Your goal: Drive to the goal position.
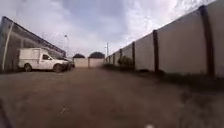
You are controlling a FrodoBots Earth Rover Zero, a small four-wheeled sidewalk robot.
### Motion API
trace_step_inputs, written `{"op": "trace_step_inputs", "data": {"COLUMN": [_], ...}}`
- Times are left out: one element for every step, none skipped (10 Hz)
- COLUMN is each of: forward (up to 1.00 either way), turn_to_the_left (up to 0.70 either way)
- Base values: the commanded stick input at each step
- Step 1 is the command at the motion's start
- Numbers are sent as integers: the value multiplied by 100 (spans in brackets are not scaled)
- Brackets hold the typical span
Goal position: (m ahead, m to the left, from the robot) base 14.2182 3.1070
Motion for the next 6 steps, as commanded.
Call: {"op": "trace_step_inputs", "data": {"forward": [100, 100, 100, 100, 100, 100], "turn_to_the_left": [0, 0, 0, 0, 0, 0]}}
